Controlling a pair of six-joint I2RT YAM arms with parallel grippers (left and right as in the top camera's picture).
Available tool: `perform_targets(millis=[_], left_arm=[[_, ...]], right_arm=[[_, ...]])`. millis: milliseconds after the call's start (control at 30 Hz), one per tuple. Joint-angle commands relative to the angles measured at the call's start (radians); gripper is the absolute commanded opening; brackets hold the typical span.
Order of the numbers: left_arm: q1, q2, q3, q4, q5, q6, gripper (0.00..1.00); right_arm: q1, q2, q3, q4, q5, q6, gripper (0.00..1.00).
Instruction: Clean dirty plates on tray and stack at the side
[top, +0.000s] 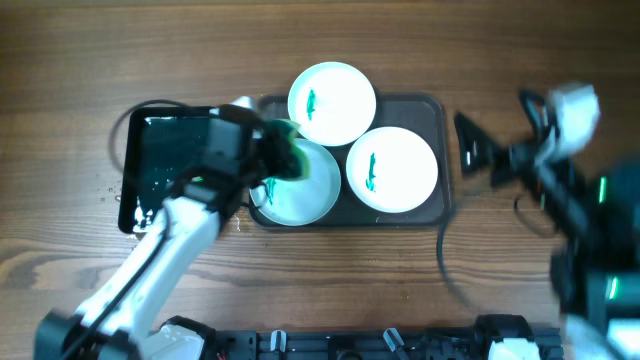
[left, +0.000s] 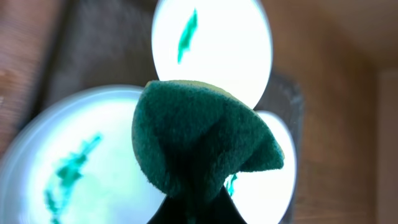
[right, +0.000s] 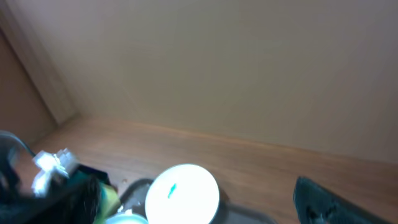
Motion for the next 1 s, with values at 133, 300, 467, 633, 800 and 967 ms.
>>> perform_targets(millis=[133,300,467,633,800,967], left_arm=[[-0.109,0.267,0.013,0.068,-0.106,-0.142,0.04],[-0.106,0.314,0.013,0.068,-0.149,-0.142,0.24],[-0.093,0.304,0.013,0.083,-0.148,-0.137,0.64],[0.017,0.188,0.013,0.046,-0.095,-0.137,0.62],[0.202,0.014,0.013,-0.041,-0.085,-0.080,0.61],[0.333,-0.024,0.013,-0.144,-0.084,-0.080,0.61]], right_arm=[[0.011,0.554,0.269,-0.149,-0.692,0.003,1.00],[0.138,0.652,0.269,-0.282,-0.227,0.004,1.00],[0.302,0.658,0.269,-0.332,0.053,0.014,1.00],[0.366,0.687,0.269,-0.320,0.036,0.013,0.87],[0.421,0.758,0.269,-0.312,0.032,0.002,0.77],[0.467,0.904,0.269,-0.302,0.032,-0.012,0.73]])
